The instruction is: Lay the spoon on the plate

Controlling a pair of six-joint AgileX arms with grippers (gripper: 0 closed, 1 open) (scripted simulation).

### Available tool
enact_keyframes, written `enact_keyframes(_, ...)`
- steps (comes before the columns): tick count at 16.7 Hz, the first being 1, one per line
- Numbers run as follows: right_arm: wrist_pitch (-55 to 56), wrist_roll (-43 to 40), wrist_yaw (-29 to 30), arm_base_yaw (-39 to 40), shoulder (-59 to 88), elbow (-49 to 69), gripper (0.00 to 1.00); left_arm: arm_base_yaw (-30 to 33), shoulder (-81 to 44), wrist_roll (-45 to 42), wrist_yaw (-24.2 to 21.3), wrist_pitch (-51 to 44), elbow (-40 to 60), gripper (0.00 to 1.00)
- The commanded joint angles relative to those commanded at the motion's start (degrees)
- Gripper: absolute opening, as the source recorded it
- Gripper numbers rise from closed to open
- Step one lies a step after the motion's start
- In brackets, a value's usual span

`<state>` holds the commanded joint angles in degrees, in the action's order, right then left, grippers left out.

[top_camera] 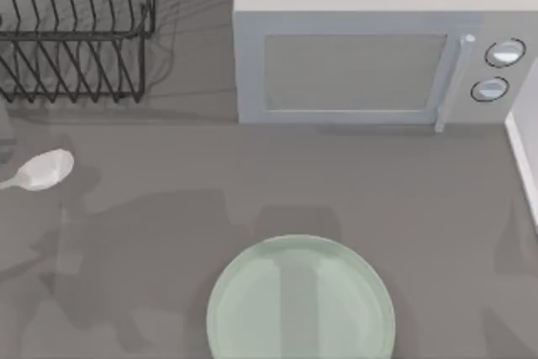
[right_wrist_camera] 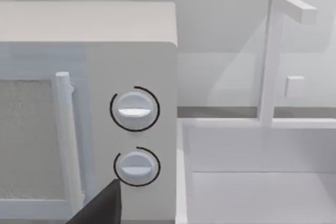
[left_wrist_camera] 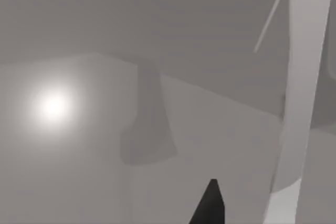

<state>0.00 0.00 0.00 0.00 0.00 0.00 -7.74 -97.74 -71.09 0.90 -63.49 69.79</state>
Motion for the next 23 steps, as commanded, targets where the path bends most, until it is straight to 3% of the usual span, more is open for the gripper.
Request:
enact_keyframes(6, 0.0, 0.0, 0.0, 0.0, 0.0, 0.0, 1.00, 6.8, -4.9, 35.5, 1.0, 1.2, 1.0, 0.00)
enact_keyframes(17, 0.0, 0.0, 0.0, 0.0, 0.0, 0.0, 1.00, 28.4, -12.3, 125.0, 0.2, 0.8, 3.0, 0.00)
enact_keyframes(23, 0.0, 0.0, 0.0, 0.0, 0.0, 0.0, 1.00, 42.9, -14.8, 165.9, -1.4, 0.5, 5.6, 0.00)
